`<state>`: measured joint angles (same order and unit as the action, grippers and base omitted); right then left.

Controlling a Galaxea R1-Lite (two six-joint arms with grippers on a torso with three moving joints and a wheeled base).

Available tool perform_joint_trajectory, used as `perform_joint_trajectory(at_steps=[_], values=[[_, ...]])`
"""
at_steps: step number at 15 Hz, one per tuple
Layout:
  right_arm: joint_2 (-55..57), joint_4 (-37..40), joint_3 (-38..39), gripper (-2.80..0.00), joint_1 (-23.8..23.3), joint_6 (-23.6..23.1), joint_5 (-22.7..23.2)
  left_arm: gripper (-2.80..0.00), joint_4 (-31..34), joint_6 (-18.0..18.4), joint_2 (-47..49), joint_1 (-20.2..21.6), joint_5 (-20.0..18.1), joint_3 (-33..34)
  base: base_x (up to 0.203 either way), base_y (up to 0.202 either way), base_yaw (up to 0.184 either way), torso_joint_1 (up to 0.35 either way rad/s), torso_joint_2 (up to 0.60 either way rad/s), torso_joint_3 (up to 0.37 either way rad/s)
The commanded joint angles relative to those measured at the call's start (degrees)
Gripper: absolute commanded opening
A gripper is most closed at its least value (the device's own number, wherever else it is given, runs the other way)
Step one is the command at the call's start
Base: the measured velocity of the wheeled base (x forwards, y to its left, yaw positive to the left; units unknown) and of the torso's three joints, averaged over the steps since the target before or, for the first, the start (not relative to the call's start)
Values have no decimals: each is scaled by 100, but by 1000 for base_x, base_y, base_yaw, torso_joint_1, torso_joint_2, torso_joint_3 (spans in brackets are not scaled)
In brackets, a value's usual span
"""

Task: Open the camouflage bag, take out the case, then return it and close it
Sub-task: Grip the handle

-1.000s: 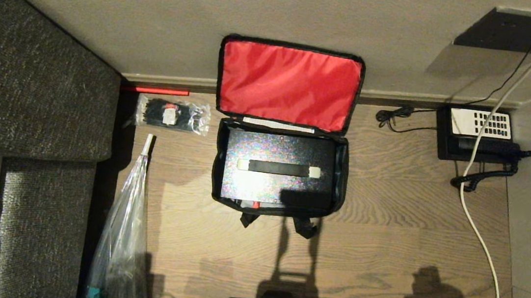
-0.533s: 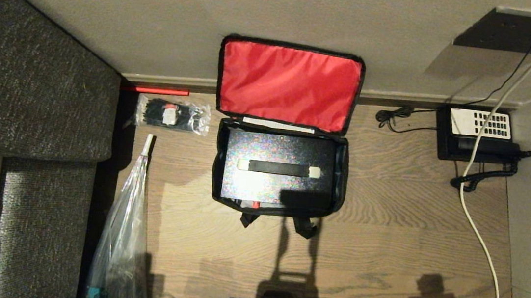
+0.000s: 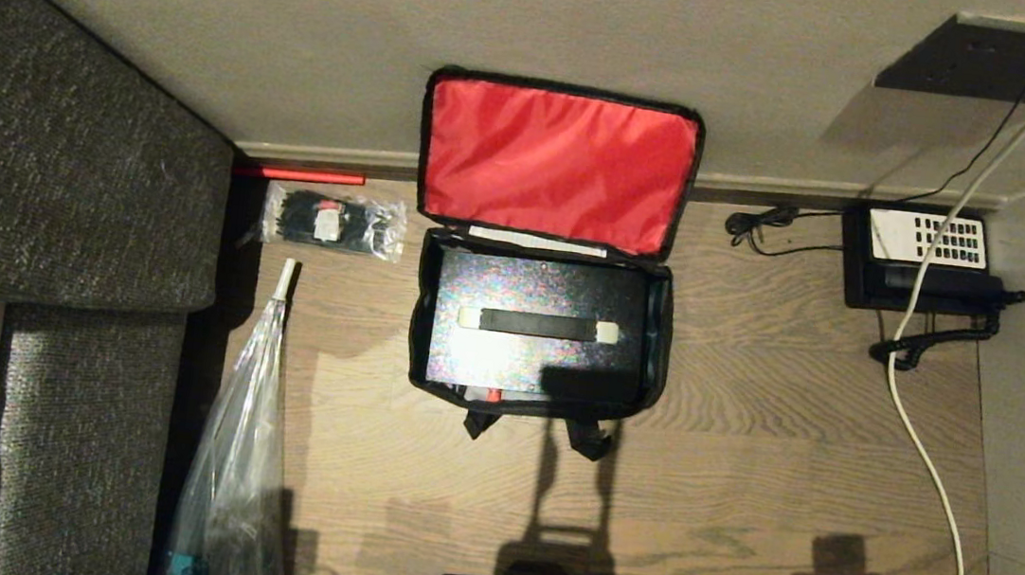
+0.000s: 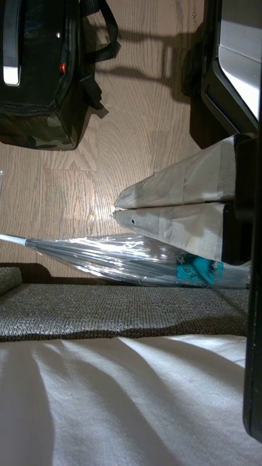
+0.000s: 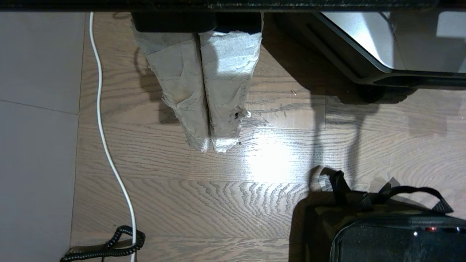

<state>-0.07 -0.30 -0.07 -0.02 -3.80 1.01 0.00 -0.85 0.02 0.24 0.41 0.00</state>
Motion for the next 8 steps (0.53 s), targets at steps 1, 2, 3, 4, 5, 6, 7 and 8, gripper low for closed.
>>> perform_joint_trajectory(at_steps=[1,2,3,4,5,6,7,8], values=[[-19,22,7,-280,2,29,4,-280,0,-3,-11,2,2,18,0,0,0,0,0,0],[-19,13,7,-280,2,29,4,-280,0,-3,-11,2,2,18,0,0,0,0,0,0],[-19,22,7,-280,2,29,4,-280,0,-3,-11,11,2,18,0,0,0,0,0,0],[-19,22,7,-280,2,29,4,-280,0,-3,-11,2,2,18,0,0,0,0,0,0],[-19,19,7,-280,2,29,4,-280,0,-3,-11,2,2,18,0,0,0,0,0,0],[-19,22,7,-280,2,29,4,-280,0,-3,-11,2,2,18,0,0,0,0,0,0],[-19,22,7,-280,2,29,4,-280,0,-3,-11,2,2,18,0,0,0,0,0,0],[-19,22,7,-280,2,29,4,-280,0,-3,-11,2,2,18,0,0,0,0,0,0]])
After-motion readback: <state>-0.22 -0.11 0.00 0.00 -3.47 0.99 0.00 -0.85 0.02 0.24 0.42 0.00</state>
